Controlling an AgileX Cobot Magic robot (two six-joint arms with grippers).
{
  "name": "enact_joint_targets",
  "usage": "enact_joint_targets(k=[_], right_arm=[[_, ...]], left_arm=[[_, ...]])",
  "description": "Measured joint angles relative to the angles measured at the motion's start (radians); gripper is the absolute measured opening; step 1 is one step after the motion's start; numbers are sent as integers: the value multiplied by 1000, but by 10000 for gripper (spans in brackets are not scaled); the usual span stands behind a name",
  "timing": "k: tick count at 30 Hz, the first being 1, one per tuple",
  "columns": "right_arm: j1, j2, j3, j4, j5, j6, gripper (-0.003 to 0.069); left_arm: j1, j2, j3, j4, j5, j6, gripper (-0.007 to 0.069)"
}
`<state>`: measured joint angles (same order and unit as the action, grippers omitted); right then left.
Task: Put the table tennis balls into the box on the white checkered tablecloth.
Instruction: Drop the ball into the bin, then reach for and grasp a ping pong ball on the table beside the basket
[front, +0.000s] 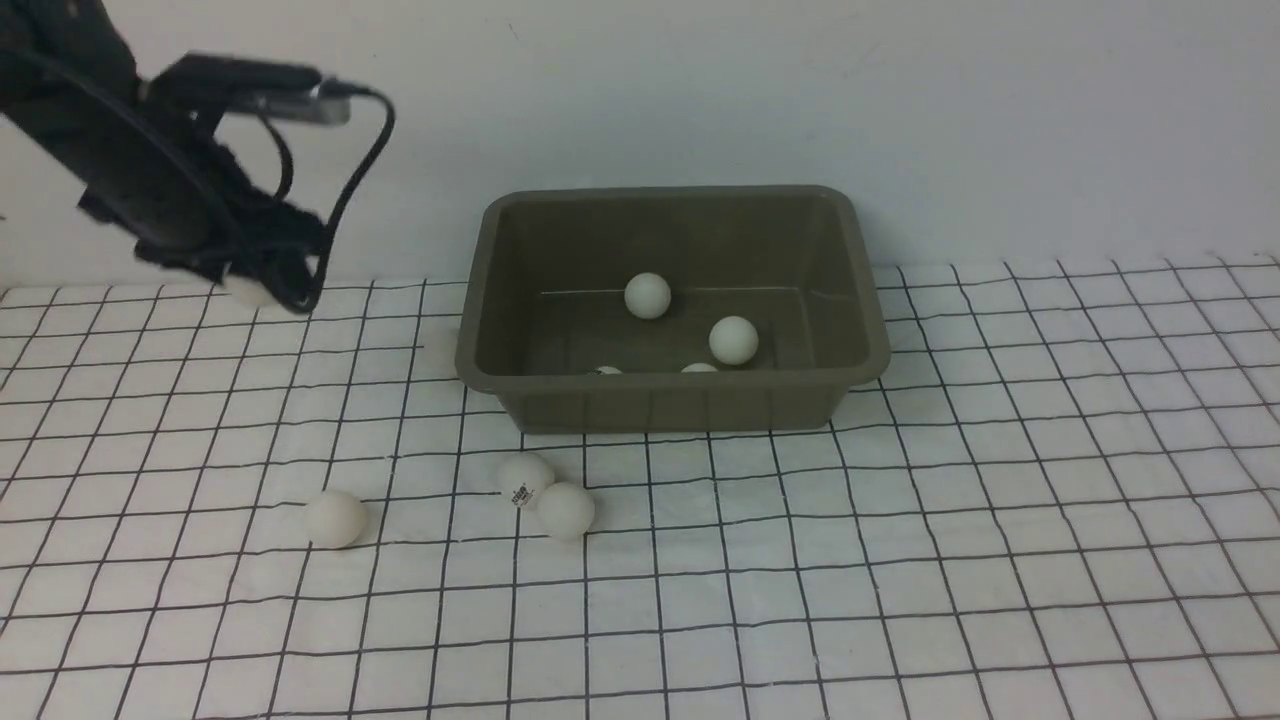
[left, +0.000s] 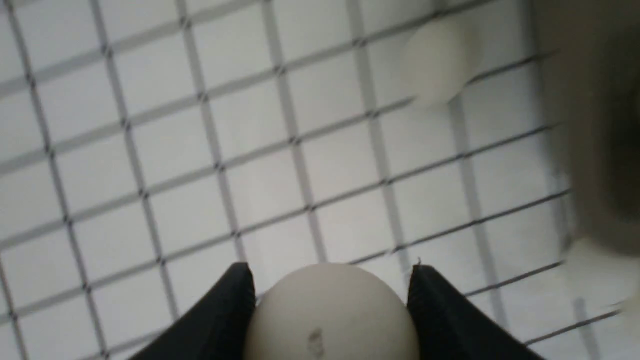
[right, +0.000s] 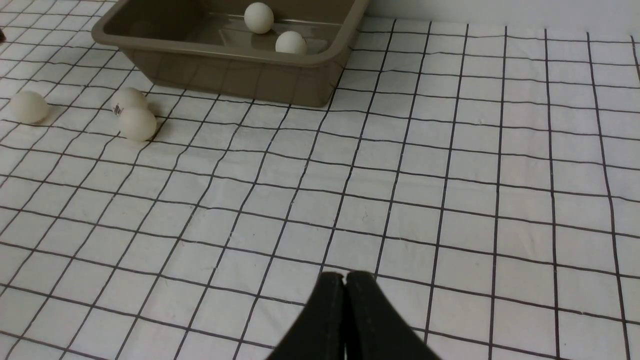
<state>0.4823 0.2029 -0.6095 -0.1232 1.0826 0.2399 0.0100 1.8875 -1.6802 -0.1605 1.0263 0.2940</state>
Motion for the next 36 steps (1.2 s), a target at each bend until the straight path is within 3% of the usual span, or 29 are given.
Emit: enact_joint_targets(k=[9,16,21,25,31,36], right_arm=[[0,0,0,1,-13,0,-18],[0,0,0,36,-16,0,-18],[0,0,0,62,-20,1,-18],[0,0,0,72,-21,1,-18],[0,0,0,74,-22,0,-18],[0,0,0,74,-22,0,-18]], left_arm=[[-246,112,-211,-64,-1,41,345],[-336,297,-306,-54,-67,117,345],[-341,336,-318,-60,-73,218,354],[-341,336,-321,-78,-86,231,385],[-318,283,-376,-80,81,198,407],[-228,156,-384,-80,204,192,407]])
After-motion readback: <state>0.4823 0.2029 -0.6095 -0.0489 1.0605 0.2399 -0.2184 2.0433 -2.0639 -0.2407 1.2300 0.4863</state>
